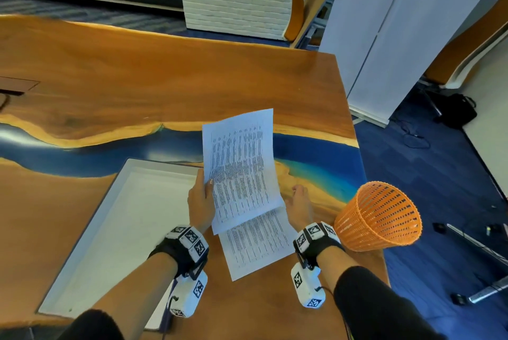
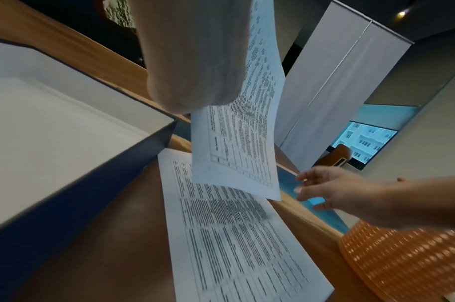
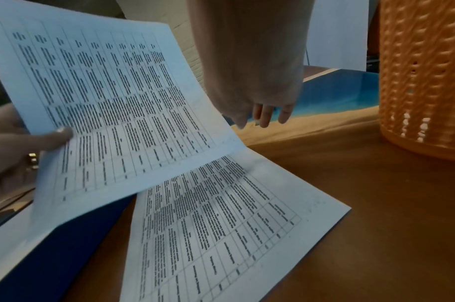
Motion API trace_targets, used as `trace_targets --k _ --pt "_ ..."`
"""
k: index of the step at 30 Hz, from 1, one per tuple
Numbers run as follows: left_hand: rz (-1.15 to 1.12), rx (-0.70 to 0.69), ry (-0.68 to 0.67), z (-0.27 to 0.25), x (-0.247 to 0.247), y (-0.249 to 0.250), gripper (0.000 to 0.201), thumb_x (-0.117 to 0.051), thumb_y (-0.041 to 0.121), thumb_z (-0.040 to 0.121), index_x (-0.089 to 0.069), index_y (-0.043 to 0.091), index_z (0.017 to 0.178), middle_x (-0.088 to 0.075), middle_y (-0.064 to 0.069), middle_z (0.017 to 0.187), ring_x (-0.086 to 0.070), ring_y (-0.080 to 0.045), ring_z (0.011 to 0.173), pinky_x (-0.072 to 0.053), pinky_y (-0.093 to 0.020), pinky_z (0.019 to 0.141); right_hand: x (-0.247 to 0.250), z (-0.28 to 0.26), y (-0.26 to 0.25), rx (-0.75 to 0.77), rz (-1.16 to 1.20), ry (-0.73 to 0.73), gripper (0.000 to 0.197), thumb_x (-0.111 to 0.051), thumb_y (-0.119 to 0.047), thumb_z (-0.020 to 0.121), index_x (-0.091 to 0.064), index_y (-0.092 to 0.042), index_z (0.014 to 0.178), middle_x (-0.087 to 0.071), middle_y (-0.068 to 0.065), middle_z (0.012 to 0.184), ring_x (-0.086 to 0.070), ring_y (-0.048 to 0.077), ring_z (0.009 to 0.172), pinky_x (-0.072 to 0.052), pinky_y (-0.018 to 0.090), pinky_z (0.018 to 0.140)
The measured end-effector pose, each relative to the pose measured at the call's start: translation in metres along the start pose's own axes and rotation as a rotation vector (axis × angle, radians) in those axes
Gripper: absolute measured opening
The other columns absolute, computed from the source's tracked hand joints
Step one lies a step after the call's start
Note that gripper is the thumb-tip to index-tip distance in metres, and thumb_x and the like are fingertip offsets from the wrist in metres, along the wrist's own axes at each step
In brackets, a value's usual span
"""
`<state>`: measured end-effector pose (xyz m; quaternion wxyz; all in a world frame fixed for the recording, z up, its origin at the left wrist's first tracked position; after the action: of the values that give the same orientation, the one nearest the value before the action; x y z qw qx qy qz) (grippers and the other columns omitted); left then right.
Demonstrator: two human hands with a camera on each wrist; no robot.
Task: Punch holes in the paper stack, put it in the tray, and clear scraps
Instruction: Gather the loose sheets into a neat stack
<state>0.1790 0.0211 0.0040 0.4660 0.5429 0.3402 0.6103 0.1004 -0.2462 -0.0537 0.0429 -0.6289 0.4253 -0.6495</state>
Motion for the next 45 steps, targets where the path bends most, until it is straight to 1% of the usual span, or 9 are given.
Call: trace_targets --k 5,10,12,16,21,28,33,36,45 --pt "0.012 -0.075 0.056 0.026 0.000 0.008 0.029 -0.040 0.011 0.101 -0.046 0.012 0.129 -0.068 -0.004 0.102 -0.068 -0.020 0.080 -0.057 -0.044 0.068 -0.040 0.006 0.002 -0.072 -0.232 -0.158 0.059 -0.064 -0.028 0.086 -0.036 -0.002 0.131 -0.038 0.016 0.139 -0.047 0.030 0.121 -0.043 0.038 0.098" --pt "0.014 -0.131 0.079 0.030 0.002 0.021 0.032 -0.039 0.014 0.101 -0.043 0.046 0.107 -0.068 -0.008 0.088 -0.066 -0.030 0.069 -0.053 -0.052 0.059 -0.064 0.001 0.007 -0.186 -0.377 -0.146 0.089 -0.069 -0.049 0.075 -0.025 -0.002 0.137 -0.029 0.015 0.144 -0.032 0.028 0.134 -0.038 0.038 0.105" --pt "0.002 -0.131 0.087 0.028 0.003 0.018 0.030 -0.039 0.014 0.102 -0.042 0.040 0.116 -0.068 -0.005 0.089 -0.067 -0.028 0.068 -0.055 -0.048 0.058 -0.065 0.002 0.006 -0.219 -0.409 -0.115 0.089 -0.070 -0.051 0.073 -0.027 -0.003 0.135 -0.032 0.015 0.143 -0.034 0.027 0.132 -0.039 0.036 0.102" --pt "-0.001 -0.098 0.094 0.027 0.006 0.005 0.034 -0.038 0.015 0.102 -0.040 0.024 0.135 -0.069 -0.005 0.096 -0.069 -0.020 0.073 -0.058 -0.041 0.060 -0.065 0.005 0.002 -0.277 -0.410 -0.148 0.089 -0.074 -0.046 0.072 -0.027 -0.002 0.134 -0.035 0.015 0.138 -0.040 0.027 0.127 -0.043 0.036 0.098" --pt "0.010 -0.081 0.086 0.028 0.012 0.000 0.032 -0.038 0.018 0.101 -0.038 0.034 0.129 -0.070 -0.006 0.091 -0.069 -0.021 0.070 -0.058 -0.041 0.057 -0.063 0.002 0.004 -0.286 -0.204 -0.261 0.083 -0.080 -0.026 0.072 -0.027 -0.004 0.131 -0.055 0.009 0.125 -0.057 0.028 0.115 -0.044 0.047 0.099" --pt "0.077 -0.046 0.085 0.027 0.020 -0.005 0.025 -0.039 0.019 0.101 -0.045 0.009 0.123 -0.068 -0.009 0.081 -0.067 -0.028 0.064 -0.055 -0.049 0.054 -0.033 -0.008 0.009 -0.171 0.160 -0.223 0.043 -0.060 -0.008 0.088 -0.048 -0.011 0.129 -0.061 0.009 0.124 -0.057 0.028 0.112 -0.045 0.044 0.100" --pt "0.095 -0.037 0.097 0.019 0.026 0.006 0.026 -0.039 0.014 0.101 -0.046 0.004 0.124 -0.062 -0.006 0.084 -0.064 -0.027 0.065 -0.052 -0.042 0.058 0.012 -0.020 0.036 -0.196 0.090 -0.194 0.024 -0.059 -0.008 0.083 -0.059 -0.024 0.101 -0.068 0.006 0.107 -0.061 0.024 0.092 -0.051 0.037 0.086" --pt "0.092 -0.051 0.106 0.013 0.028 0.018 0.029 -0.039 0.008 0.101 -0.045 0.000 0.128 -0.061 -0.005 0.095 -0.059 -0.016 0.070 -0.048 -0.032 0.065 0.042 -0.031 0.040 -0.202 0.094 -0.128 0.027 -0.056 0.001 0.081 -0.061 -0.011 0.105 -0.065 0.006 0.101 -0.061 0.030 0.101 -0.049 0.035 0.087" --pt "0.289 0.016 0.209 0.006 0.054 0.025 0.035 -0.039 0.009 0.099 -0.043 0.010 0.134 -0.066 -0.020 0.096 -0.064 -0.036 0.084 -0.051 -0.044 0.070 0.103 -0.057 0.060 -0.242 0.152 0.129 0.038 -0.043 0.009 0.084 -0.057 0.002 0.118 -0.061 0.027 0.117 -0.056 0.042 0.110 -0.044 0.046 0.092"
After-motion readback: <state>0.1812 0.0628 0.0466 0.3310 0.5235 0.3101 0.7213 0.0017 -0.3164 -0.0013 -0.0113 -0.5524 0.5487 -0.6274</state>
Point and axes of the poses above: each hand's wrist, its own z-axis towards the middle knuckle, its own x-axis out of the back of the hand, y = z × x, the point moved 10 cm from there along z, towards the middle knuckle
